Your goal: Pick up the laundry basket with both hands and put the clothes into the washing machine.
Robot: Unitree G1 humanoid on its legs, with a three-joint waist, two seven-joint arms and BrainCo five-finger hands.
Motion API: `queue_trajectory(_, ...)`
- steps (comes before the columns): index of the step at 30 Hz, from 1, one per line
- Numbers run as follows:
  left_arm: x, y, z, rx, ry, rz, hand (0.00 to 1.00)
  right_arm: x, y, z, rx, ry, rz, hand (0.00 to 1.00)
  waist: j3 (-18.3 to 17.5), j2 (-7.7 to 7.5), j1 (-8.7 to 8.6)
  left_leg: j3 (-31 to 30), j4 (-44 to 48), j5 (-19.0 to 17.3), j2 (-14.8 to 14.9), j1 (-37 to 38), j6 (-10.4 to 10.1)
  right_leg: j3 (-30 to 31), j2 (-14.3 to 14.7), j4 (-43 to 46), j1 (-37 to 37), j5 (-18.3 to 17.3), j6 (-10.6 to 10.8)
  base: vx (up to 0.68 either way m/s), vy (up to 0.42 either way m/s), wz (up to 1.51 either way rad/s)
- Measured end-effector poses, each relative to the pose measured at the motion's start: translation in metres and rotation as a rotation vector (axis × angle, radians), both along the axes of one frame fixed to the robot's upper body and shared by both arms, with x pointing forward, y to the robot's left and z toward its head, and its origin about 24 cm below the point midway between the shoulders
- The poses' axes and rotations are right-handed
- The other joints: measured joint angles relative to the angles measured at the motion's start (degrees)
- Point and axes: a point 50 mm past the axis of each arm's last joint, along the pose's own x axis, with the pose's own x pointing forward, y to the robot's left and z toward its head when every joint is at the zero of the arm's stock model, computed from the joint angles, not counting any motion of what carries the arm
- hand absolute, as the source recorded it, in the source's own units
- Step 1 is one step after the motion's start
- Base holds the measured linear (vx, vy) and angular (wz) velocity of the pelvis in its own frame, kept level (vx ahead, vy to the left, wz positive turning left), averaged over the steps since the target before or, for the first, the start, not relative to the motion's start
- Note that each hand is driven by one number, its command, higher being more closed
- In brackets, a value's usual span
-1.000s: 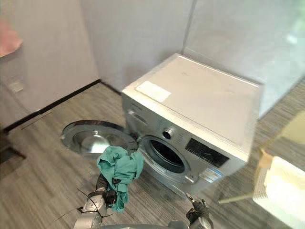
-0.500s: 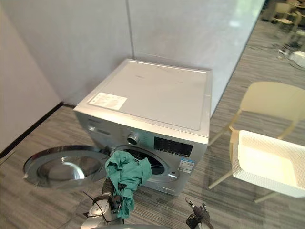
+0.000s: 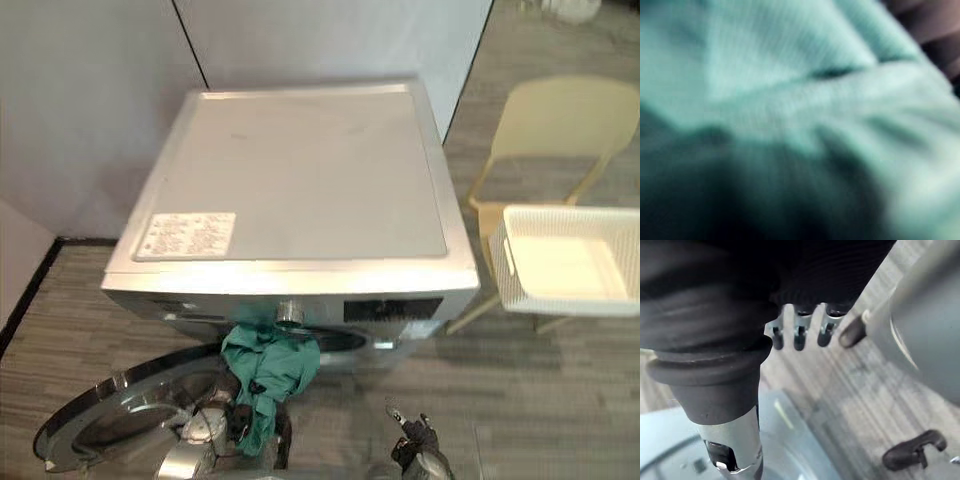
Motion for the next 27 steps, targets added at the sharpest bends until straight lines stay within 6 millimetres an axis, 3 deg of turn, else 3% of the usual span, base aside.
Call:
queue_trajectory(3,0.021,-0.012,0.011,-0.001,-0.057,-0.027,1.0,0.019,-0.001,0.007,-0.023,-0.041,0.05,0.0,3.8,-0.38,-0.65,0.2,2.7,-0.2,1.0,-5.7,0.2,0.1,1.1,1.8,-5.5,-0.2,0.2,-0.25,0.051,-0.21)
queue_trajectory(7,0.057,-0.034,0.032,-0.024,-0.128,-0.017,1.0,0.052,0.004,0.026,-0.064,-0.162,0.105,0.0,10.8,-1.93,-0.79,0.4,8.2,-0.5,2.0,-13.6,0.1,0.8,2.3,12.6,-16.0,-5.0,2.0,-0.21,0.016,-0.04)
queue_trajectory(11,0.088,-0.037,0.061,-0.064,-0.222,0.058,1.0,0.079,0.013,0.044,-0.074,-0.264,0.106,0.0,13.2,-3.38,-0.47,0.8,14.2,-0.9,3.2,-22.0,0.6,2.1,3.7,22.8,-26.1,-8.3,2.6,-0.15,0.006,-0.05)
queue_trajectory(12,0.111,-0.036,0.083,-0.111,-0.272,0.131,1.0,0.094,0.021,0.056,-0.062,-0.326,0.103,0.0,14.5,-4.69,-0.22,1.0,17.9,-1.8,3.7,-26.0,0.3,3.2,4.4,27.8,-30.9,-9.8,2.9,-0.14,0.04,-0.18)
queue_trajectory(13,0.12,-0.035,0.093,-0.138,-0.292,0.16,1.0,0.1,0.023,0.06,-0.059,-0.351,0.095,0.0,14.9,-5.04,-0.14,1.0,19.3,-2.1,3.9,-27.6,0.5,3.6,4.7,29.4,-32.7,-10.2,2.8,-0.11,0.036,-0.3)
queue_trajectory(14,0.141,-0.031,0.123,-0.199,-0.366,0.218,1.0,0.113,0.024,0.074,-0.061,-0.418,0.078,0.0,15.5,-5.69,-0.06,1.0,23.1,-3.1,4.9,-32.2,0.7,4.6,5.9,33.0,-37.4,-11.2,3.2,-0.08,0.032,-0.31)
queue_trajectory(17,0.171,-0.016,0.181,-0.263,-0.515,0.301,1.0,0.126,0.021,0.095,-0.071,-0.534,0.037,0.0,17.0,-6.62,-0.02,1.3,27.9,-4.2,6.4,-38.0,0.9,6.4,7.7,36.9,-43.4,-11.5,3.4,-0.08,0.045,-0.41)
queue_trajectory(18,0.185,0.003,0.222,-0.288,-0.621,0.355,1.0,0.131,0.02,0.105,-0.077,-0.586,0.023,0.0,17.5,-7.35,-0.51,1.6,30.0,-4.7,7.3,-41.5,1.0,7.2,8.6,38.4,-46.9,-11.6,3.6,-0.05,0.026,-0.35)
queue_trajectory(19,0.19,0.01,0.238,-0.306,-0.66,0.38,1.0,0.131,0.02,0.107,-0.077,-0.601,0.018,0.0,17.6,-7.61,-0.72,1.6,30.6,-4.8,7.4,-42.7,1.2,7.4,8.8,38.9,-48.0,-11.6,3.7,-0.06,0.032,-0.41)
queue_trajectory(21,0.198,0.036,0.305,-0.357,-0.829,0.433,1.0,0.132,0.023,0.111,-0.051,-0.632,-0.015,0.0,18.5,-8.77,-1.15,1.5,32.6,-5.1,8.6,-46.4,1.6,8.1,10.2,39.9,-51.6,-11.5,3.9,-0.03,0.01,-0.3)
queue_trajectory(23,0.197,0.044,0.337,-0.361,-0.921,0.435,1.0,0.13,0.025,0.109,-0.038,-0.631,-0.026,0.0,18.7,-8.84,-1.39,1.3,33.4,-5.3,8.9,-48.1,1.6,8.1,10.5,40.0,-52.9,-11.3,3.9,0.01,0.011,-0.16)
queue_trajectory(24,0.195,0.045,0.363,-0.374,-0.988,0.424,1.0,0.129,0.029,0.107,-0.024,-0.629,-0.027,0.0,18.7,-8.85,-1.17,1.4,33.8,-5.5,9.2,-48.9,1.7,8.1,10.7,39.7,-53.5,-11.2,3.9,0.04,0.018,-0.11)
queue_trajectory(27,0.195,0.041,0.387,-0.459,-1.037,0.408,1.0,0.13,0.036,0.11,0.0,-0.654,-0.03,0.0,18.7,-8.87,-0.81,1.9,34.5,-6.1,10.2,-49.6,2.1,8.3,11.2,38.4,-53.5,-10.7,4.0,0.05,0.026,-0.22)
